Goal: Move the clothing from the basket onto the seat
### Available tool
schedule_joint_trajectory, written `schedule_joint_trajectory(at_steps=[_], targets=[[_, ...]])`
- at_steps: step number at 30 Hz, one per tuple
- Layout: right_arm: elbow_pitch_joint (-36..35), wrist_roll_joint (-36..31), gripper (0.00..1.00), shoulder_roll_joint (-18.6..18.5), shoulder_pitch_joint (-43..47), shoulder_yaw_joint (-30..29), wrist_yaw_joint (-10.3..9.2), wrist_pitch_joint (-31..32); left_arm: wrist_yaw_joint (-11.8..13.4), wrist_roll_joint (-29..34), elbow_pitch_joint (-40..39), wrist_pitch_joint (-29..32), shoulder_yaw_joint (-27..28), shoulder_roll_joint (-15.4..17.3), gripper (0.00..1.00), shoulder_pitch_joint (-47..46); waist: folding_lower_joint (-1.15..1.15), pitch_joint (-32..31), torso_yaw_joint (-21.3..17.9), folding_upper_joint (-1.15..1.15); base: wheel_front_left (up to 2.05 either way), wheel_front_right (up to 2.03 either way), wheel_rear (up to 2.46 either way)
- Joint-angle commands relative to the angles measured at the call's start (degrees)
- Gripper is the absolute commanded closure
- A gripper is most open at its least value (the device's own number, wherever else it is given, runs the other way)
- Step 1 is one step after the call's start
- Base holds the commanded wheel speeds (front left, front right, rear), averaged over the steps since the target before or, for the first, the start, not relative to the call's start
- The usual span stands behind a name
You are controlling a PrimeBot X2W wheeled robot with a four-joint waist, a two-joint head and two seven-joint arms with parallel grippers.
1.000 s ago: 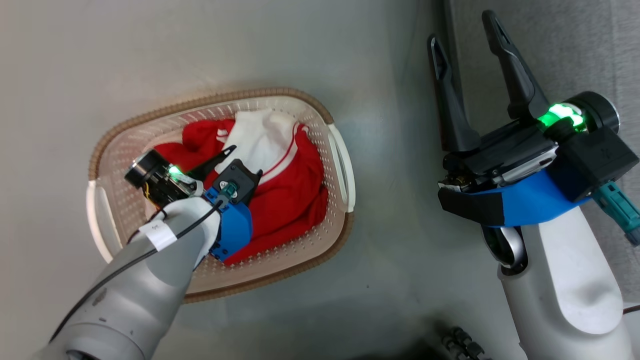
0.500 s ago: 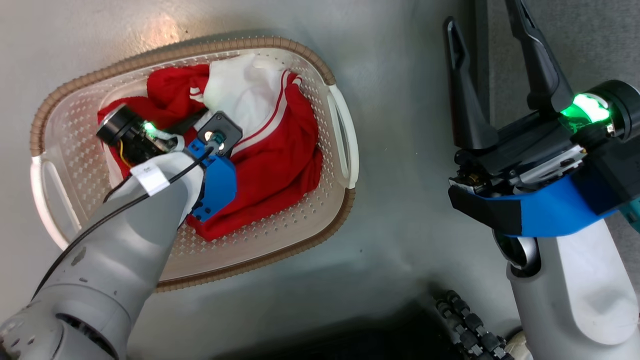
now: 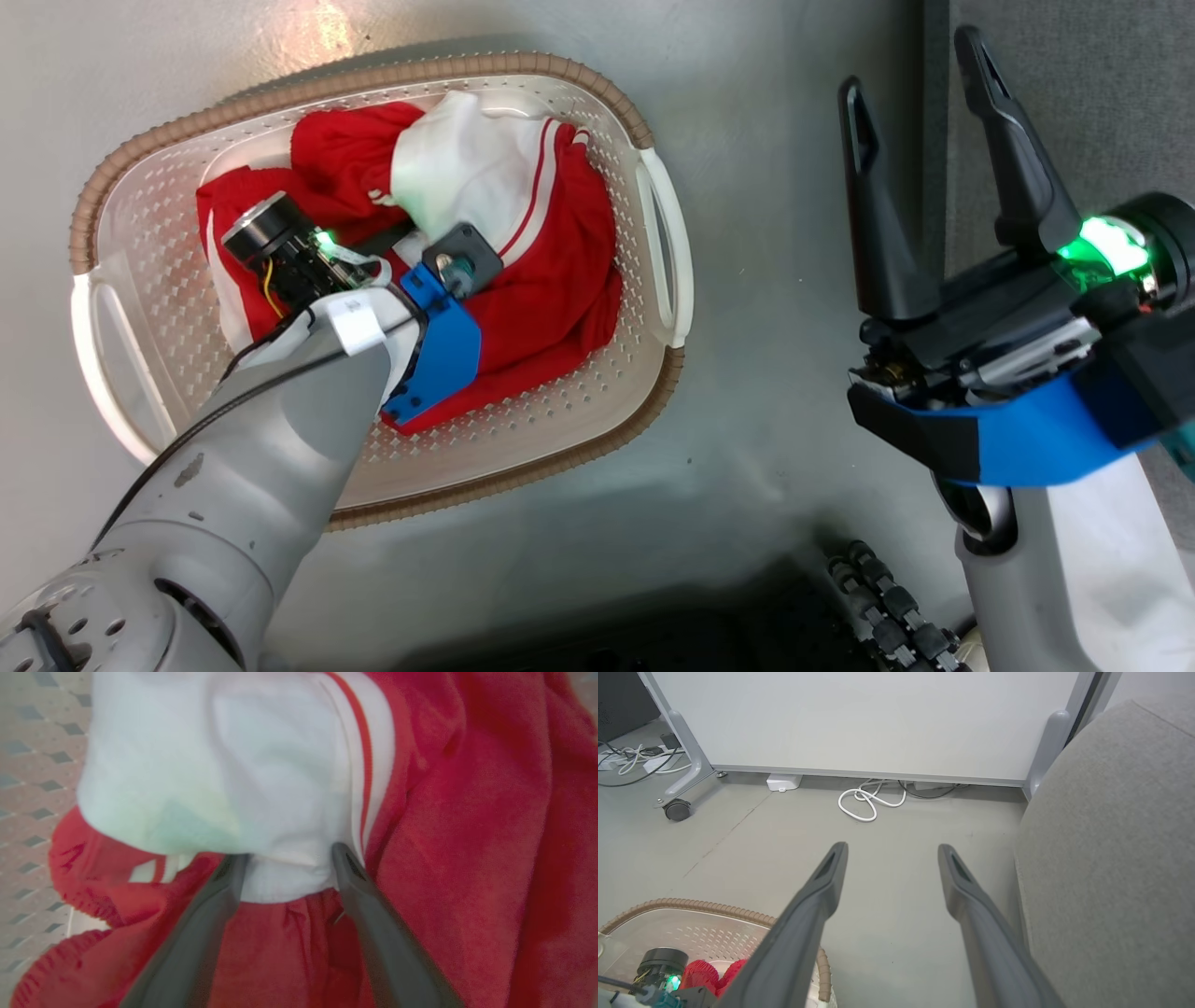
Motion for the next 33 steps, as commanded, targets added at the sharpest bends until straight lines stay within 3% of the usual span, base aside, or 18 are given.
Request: schedule_joint_trajectory(at_steps=[1,2,3,4,11,18,27,33], targets=[[-0.73,-0.38,0.00,-0.17,0.95,-0.37,0.03,-0.22,-0.03,-2.25,0.17,-0.63,1.43,-0.31,0.00,-1.07,0.00,-0.02,0.23,0.00,0.00,0.00,0.00],[-1.00,-0.30,0.00,-0.16,1.35,-0.54,0.03,-0.22,-0.03,-2.96,0.19,-1.16,2.08,-0.56,0.18,-1.39,0.00,0.00,0.34,0.00,0.00,0.00,0.00],[-1.31,-0.29,0.00,-0.16,1.74,-0.68,0.03,-0.22,-0.03,-3.38,0.23,-1.51,2.24,-0.89,0.80,-1.60,0.00,0.03,0.48,0.00,0.00,0.00,0.00],[-1.45,-0.40,0.00,-0.16,2.09,-0.78,0.03,-0.22,-0.03,-3.53,0.29,-1.49,1.94,-1.11,1.00,-1.67,0.00,0.05,0.61,0.00,0.00,0.00,0.00],[-1.30,-0.78,0.00,-0.16,1.96,-0.85,0.03,-0.22,-0.03,-3.71,0.65,-2.28,0.77,-1.87,1.00,-3.14,0.00,0.15,1.42,0.00,0.00,0.00,0.00],[-0.75,-0.82,0.00,-0.16,0.25,-0.58,0.03,-0.22,-0.02,-4.95,0.71,-6.96,1.41,-2.50,1.00,-3.99,0.00,-0.69,2.28,0.00,0.00,0.00,0.00],[2.72,-0.30,0.00,-0.65,-0.35,-1.34,0.03,-0.22,1.11,-8.90,-1.90,-13.57,5.45,-3.22,1.00,0.17,0.00,-9.99,4.71,0.00,0.00,0.00,0.00],[5.38,0.40,0.00,-1.54,2.34,-1.95,0.03,-0.22,3.17,-9.00,-11.78,-13.73,10.07,-0.07,1.00,5.68,0.00,-18.55,6.02,0.00,0.00,0.00,0.00]])
